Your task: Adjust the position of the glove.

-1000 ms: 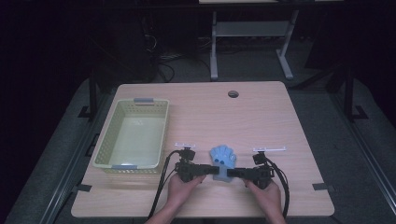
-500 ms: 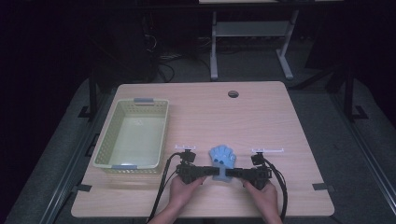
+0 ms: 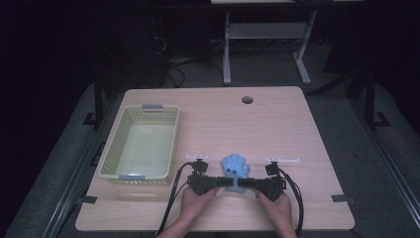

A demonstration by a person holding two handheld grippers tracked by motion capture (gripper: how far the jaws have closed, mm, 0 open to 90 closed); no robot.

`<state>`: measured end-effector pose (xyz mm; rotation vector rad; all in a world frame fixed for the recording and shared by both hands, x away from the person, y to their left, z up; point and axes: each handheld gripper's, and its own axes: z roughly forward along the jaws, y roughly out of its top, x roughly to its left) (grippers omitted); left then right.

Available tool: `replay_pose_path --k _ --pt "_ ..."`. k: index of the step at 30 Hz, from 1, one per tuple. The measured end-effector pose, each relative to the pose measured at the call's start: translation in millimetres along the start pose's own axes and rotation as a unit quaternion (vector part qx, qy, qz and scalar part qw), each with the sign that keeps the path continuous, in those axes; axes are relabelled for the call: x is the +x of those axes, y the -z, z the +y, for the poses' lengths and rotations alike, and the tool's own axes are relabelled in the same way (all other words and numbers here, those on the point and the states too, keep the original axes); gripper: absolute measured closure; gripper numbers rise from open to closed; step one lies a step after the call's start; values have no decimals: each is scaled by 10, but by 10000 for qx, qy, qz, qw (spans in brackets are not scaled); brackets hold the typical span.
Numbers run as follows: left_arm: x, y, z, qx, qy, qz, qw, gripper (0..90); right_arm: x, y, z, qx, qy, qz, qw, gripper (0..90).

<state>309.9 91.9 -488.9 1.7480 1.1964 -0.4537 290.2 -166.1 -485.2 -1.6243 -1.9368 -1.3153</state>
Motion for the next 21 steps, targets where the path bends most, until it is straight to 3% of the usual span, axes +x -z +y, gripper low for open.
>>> replay_pose_path --k 6,21 --pt "20 -17 8 -20 138 -89 9999 655 11 -24 4 -28 29 -35 10000 666" --pt "31 -14 16 -82 148 -205 9996 694 33 -4 23 -99 95 56 9999 725"
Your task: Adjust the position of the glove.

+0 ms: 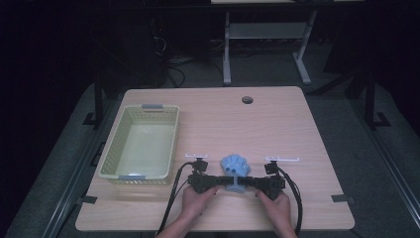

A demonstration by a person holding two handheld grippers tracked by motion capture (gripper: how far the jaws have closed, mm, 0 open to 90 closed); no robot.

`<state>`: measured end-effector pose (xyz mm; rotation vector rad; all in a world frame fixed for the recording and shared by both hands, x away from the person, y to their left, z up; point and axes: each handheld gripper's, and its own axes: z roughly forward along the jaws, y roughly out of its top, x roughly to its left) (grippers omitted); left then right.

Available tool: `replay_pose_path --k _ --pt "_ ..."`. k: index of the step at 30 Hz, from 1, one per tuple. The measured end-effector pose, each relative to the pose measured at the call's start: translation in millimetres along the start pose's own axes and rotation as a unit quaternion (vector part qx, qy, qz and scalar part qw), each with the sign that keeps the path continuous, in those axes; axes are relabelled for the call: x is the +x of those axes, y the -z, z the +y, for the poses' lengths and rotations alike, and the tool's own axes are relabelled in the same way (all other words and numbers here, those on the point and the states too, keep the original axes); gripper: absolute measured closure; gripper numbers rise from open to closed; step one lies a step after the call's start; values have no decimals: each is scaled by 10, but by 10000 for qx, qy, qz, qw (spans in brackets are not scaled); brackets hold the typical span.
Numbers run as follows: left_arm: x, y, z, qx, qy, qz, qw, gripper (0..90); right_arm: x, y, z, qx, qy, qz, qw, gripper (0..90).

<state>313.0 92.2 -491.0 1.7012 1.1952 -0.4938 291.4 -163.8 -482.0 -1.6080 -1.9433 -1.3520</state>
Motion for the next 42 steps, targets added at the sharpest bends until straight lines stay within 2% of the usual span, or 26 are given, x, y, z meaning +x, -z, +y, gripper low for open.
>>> replay_pose_path --k 9,21,32,42 --pt "-12 21 8 -20 5 -110 9999 695 16 26 3 -60 3 54 10000 727" --pt "-75 65 45 -48 -180 -121 9998 694 65 78 14 -193 1 152 9997 728" --pt "-199 142 131 -85 -357 -134 9992 694 161 151 72 -314 171 183 9992 728" --pt "-238 169 181 -74 -390 -170 9991 694 214 186 116 -312 265 160 9990 728"
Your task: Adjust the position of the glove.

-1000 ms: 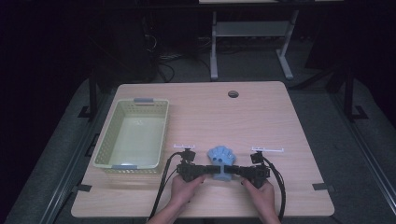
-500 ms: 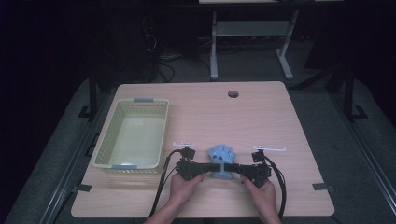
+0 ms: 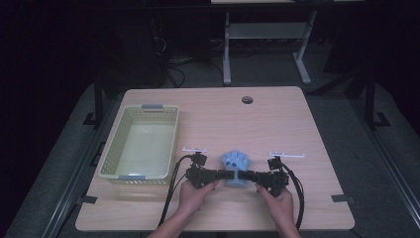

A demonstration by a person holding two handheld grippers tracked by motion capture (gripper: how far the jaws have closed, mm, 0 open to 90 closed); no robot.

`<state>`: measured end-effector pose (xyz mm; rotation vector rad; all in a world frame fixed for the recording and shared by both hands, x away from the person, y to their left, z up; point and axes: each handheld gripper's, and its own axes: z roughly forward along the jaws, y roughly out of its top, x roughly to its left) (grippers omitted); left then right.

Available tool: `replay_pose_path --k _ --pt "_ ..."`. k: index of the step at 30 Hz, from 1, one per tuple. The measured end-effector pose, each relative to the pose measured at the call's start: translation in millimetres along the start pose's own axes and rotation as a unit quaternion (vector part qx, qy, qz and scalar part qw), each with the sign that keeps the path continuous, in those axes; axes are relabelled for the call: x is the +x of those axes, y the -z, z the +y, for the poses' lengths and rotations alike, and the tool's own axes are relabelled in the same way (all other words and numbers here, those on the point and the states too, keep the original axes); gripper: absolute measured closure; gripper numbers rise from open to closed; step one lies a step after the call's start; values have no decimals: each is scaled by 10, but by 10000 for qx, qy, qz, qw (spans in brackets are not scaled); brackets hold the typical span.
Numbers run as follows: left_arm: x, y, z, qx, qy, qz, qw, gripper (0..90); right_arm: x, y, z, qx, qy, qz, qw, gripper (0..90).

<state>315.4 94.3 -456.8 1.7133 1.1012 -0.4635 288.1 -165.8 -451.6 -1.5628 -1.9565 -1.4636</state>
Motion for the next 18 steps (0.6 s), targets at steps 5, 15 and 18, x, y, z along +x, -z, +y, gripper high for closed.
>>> replay_pose_path --k 5,15,18 --pt "-30 8 61 22 -27 4 10000 694 20 13 34 -24 7 -11 10000 729" --pt "-71 34 118 38 -115 4 9999 694 67 45 97 -12 79 -29 10000 728" --pt "-72 52 128 29 -113 -17 9999 695 88 39 110 2 86 -49 10000 728"
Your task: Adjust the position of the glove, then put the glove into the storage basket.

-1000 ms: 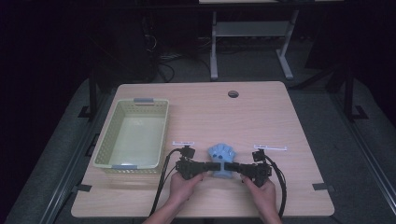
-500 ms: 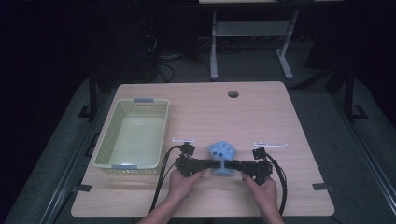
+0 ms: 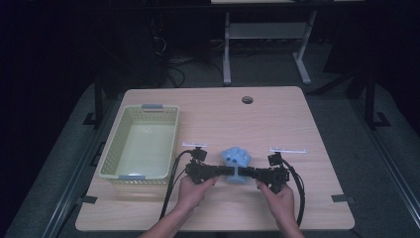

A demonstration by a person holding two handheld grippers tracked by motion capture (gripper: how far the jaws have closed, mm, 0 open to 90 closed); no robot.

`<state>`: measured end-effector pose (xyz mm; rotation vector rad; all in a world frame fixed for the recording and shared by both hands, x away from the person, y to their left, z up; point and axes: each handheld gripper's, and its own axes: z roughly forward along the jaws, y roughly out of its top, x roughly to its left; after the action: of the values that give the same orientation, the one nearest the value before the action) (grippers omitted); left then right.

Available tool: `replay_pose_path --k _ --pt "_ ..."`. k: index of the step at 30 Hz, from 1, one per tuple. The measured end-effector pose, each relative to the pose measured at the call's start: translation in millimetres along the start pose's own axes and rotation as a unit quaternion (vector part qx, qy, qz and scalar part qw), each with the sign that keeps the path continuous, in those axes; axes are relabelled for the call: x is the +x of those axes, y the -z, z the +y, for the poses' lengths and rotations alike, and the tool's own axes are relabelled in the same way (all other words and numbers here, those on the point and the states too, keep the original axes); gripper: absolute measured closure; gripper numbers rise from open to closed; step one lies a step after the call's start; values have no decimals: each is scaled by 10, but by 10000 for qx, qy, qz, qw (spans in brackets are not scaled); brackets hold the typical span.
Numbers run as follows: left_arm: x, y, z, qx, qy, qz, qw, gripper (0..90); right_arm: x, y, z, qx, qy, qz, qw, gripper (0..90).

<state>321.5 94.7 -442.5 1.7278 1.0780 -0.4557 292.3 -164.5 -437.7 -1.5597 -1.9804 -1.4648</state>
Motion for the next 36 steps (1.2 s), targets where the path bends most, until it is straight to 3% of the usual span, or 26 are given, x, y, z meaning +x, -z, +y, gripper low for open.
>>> replay_pose_path --k 20,36 --pt "1 140 27 -59 3 -10 10000 694 106 -61 60 85 84 43 9999 728" --pt "-54 520 204 -302 -60 -59 9995 695 416 -157 318 92 357 202 9991 728"
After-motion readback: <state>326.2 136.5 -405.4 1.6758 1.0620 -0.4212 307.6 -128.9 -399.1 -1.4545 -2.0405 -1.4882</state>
